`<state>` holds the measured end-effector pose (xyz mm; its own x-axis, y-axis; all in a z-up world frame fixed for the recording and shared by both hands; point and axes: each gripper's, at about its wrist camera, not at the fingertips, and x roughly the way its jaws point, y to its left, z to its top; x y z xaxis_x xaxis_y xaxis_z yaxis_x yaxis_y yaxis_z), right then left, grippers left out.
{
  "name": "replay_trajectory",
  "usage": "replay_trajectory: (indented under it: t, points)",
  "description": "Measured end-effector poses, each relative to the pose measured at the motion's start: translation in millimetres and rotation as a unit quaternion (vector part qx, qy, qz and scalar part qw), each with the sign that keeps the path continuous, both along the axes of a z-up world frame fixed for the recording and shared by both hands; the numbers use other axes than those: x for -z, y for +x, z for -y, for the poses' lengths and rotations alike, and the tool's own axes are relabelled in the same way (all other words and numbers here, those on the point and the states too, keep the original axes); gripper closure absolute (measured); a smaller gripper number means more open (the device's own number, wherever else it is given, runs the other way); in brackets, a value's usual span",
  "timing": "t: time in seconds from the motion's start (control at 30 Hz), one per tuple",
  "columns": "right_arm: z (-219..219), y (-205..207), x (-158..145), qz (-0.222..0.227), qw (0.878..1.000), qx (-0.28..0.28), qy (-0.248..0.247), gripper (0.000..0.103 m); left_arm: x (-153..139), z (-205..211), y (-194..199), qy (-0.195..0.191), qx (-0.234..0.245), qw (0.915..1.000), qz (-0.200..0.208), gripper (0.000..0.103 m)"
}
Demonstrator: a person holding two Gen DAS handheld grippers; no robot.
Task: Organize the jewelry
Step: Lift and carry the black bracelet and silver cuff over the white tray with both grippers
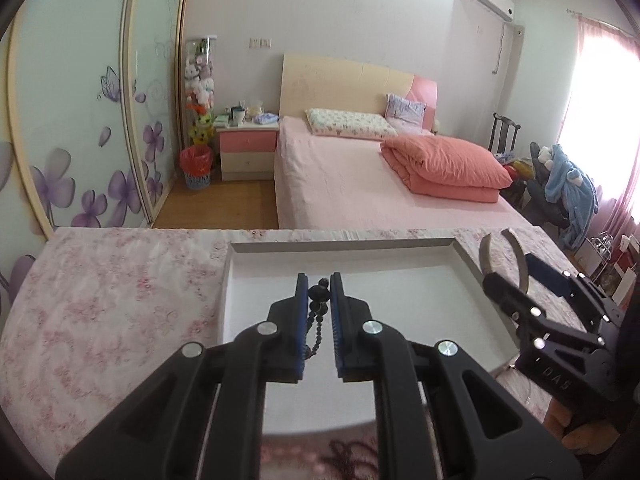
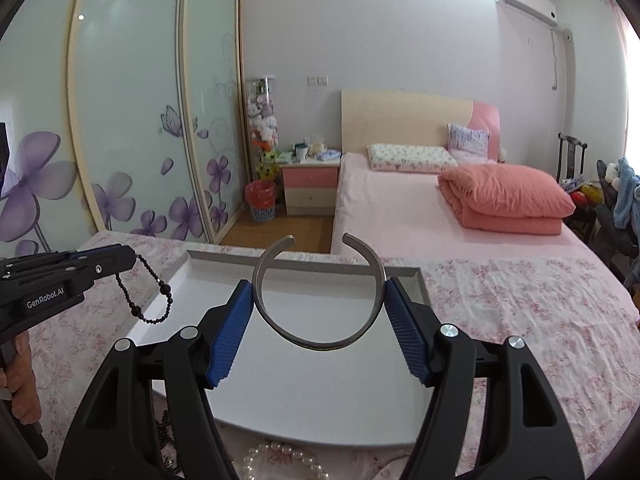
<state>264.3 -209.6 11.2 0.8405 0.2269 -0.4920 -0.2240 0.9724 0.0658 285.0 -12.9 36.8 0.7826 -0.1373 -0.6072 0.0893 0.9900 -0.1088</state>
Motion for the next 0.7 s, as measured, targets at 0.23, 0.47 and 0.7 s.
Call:
replay_trajectory:
  t: [0.23,0.47,0.7]
  points:
    - [-5,34,35,-0.082,0.997,0.003,-0.017,0.035,29,-1,39,-0.003,-0.002,0.9994,-0.035,0.091]
    - [-14,53,52,-0.136,0.990,0.004,-0.029,0.035,50,3,58,-0.006,0.004,0.9983,-0.058,0.091]
    - [-12,58,57,-0.156,0.987,0.008,-0.022,0.033,61,1,71,-0.007,-0.008,0.9976,-0.069,0.085]
